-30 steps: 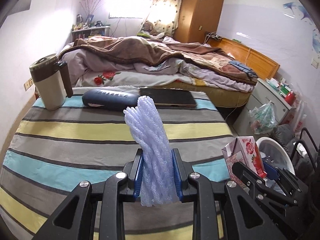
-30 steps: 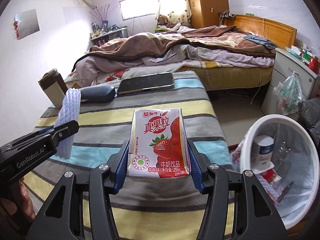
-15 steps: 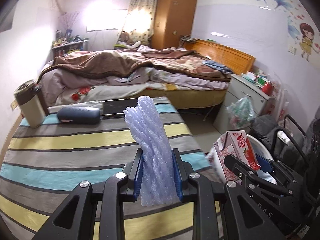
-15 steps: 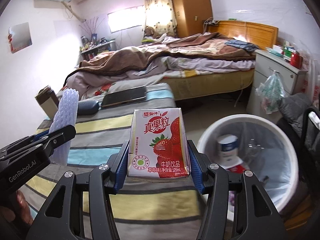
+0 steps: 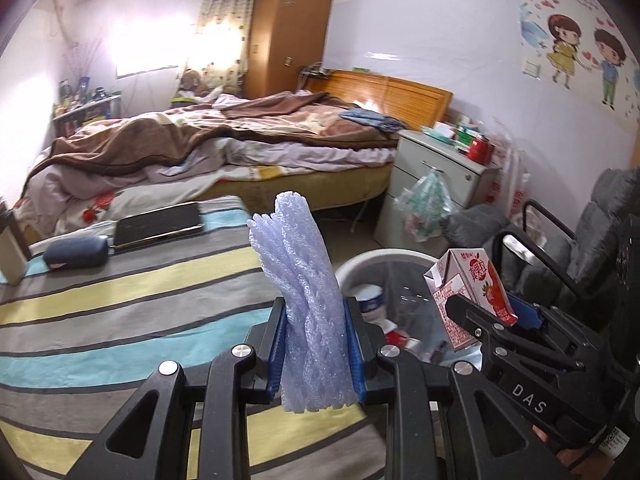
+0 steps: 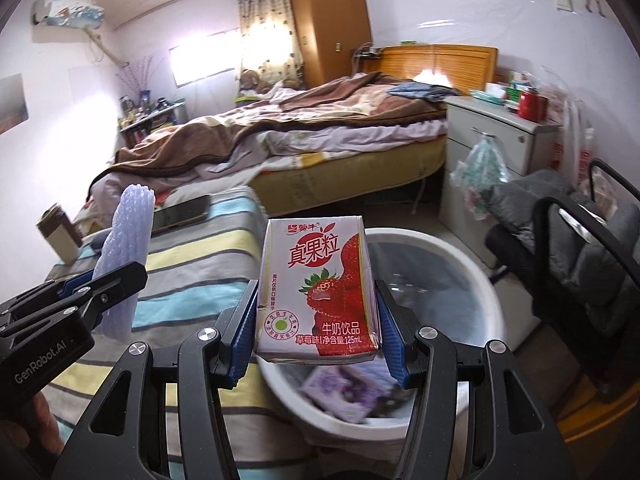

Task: Collect trash
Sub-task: 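Carry the carton and foam net over the bin and open both grippers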

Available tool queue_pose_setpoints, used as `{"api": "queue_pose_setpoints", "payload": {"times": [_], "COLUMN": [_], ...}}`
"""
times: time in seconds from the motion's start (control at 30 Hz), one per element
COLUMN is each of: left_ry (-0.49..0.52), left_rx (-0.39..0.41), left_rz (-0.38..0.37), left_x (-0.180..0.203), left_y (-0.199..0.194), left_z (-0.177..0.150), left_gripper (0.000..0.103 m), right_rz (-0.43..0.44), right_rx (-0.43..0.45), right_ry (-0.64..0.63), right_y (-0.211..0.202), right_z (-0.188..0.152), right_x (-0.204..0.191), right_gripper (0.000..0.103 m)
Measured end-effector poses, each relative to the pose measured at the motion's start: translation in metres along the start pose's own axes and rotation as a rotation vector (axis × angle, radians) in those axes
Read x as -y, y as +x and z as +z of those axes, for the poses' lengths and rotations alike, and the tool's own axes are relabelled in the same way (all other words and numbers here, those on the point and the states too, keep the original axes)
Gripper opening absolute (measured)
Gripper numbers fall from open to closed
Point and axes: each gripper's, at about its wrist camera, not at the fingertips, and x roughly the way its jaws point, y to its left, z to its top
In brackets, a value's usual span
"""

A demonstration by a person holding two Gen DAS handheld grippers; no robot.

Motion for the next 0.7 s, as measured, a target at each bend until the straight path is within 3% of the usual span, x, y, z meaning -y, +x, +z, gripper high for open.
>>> {"api": "queue_pose_setpoints", "payload": {"times": [0.3, 0.57, 0.63, 0.7], "left_ry": [0.035, 0.050, 0.049, 0.051], "left_rx": [-0.080, -0.157, -0.167, -0.176], "left_rz": [-0.101, -0.117, -0.122, -0.107], "left_x": [0.042, 0.060, 0.060, 0.060], "left_y": [0.043, 0.079, 0.082, 0.085], "left_z": [-0.005, -0.015, -0.017, -0.018], "left_gripper": [0.027, 0.028, 0.029, 0.037], "right_rz": [-0.068, -0.086, -0.077, -0.076], "right_rx": [-0.035, -0.114, -0.124, -0.147], "right_ry": [0.042, 0.032, 0.022, 0.008], "right_y": [0.008, 0.028, 0.030, 0.033], "right_z": [-0.004, -0.013, -0.014, -0.015], "right_x": [0.041, 0.061, 0.064, 0.064], "right_gripper": [0.056, 0.056, 0.056, 0.056]}}
